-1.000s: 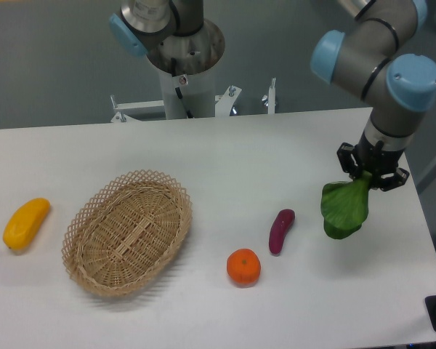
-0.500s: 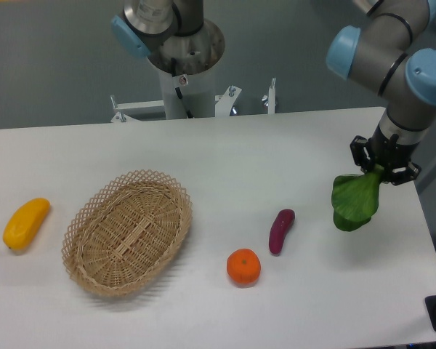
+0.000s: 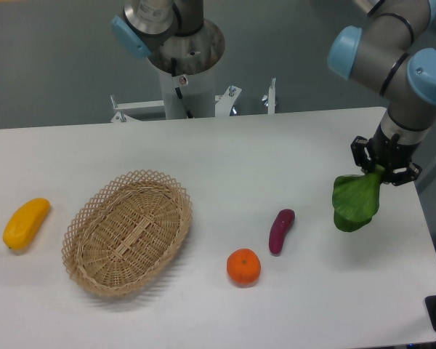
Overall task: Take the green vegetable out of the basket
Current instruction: 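Raise the held bok choy higher beside the purple sweet potato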
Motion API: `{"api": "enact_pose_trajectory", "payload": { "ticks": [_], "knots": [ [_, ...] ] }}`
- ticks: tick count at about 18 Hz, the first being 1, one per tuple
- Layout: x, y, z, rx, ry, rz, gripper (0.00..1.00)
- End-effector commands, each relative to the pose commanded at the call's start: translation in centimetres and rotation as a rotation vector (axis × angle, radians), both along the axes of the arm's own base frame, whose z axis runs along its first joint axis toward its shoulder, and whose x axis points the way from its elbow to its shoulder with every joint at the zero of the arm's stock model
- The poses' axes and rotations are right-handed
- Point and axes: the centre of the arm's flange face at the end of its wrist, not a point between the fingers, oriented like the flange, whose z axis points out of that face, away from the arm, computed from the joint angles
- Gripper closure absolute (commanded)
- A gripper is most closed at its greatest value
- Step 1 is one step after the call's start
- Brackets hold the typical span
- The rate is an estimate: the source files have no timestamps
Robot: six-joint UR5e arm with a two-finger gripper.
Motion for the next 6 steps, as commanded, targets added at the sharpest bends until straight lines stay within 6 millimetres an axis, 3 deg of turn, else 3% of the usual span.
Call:
{"api": "enact_pose_trajectory", "payload": {
  "ticks": [6],
  "knots": [
    [0.23,0.37,-0.05,-0.006,0.003,0.002,0.81]
  ]
}}
